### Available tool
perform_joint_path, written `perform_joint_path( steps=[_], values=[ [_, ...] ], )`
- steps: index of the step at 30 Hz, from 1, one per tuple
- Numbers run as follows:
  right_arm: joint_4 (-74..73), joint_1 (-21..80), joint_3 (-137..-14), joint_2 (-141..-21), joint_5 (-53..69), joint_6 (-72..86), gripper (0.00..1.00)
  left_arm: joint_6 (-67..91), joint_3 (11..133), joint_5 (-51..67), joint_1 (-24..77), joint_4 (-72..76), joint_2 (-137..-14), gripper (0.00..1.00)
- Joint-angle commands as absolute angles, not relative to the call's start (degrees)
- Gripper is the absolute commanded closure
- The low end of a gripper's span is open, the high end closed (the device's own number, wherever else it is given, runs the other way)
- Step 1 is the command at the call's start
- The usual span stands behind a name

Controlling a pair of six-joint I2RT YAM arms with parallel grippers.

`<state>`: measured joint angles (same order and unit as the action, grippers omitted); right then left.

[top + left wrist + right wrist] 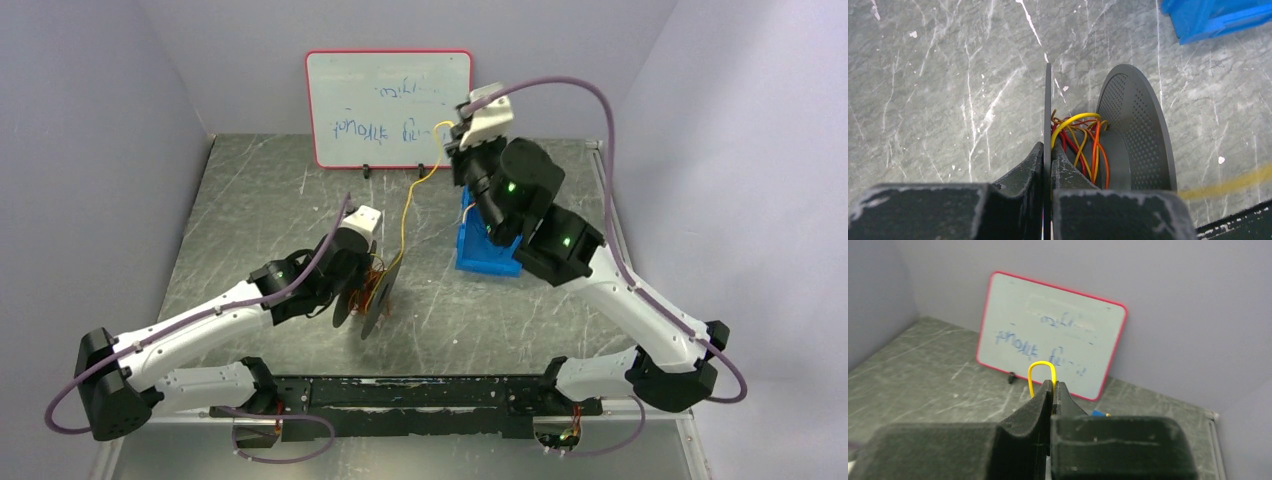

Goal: Wrap the cables

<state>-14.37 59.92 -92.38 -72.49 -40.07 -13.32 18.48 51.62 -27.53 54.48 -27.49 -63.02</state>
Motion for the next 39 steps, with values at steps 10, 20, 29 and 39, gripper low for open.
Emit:
perform_joint_path(
  steps=[10, 20, 29, 39],
  values=[
    [-15.29, 30.3, -81.08, -71.05, -19.76, 6.7, 1.0, 12.14, 59.04, -20.9, 54.84, -36.47, -52.58, 0.93],
    [-11.07, 19.55, -65.93, -67.78, -9.49, 17.24, 1.0, 8.12, 69.81, -14.22, 54.84, -42.3, -44.48, 0.93],
    [-9.14, 18.19, -56.44, -64.79, -8.66, 20.16, 1.0, 8.5, 76.45, -13.56, 54.85, -39.76, -40.02, 0.93],
    [-9.2, 15.18, -48.13, -61.05, -8.8, 22.46, 1.0, 10.1, 81.73, -14.11, 54.84, -36.92, -38.85, 0.93]
  ],
)
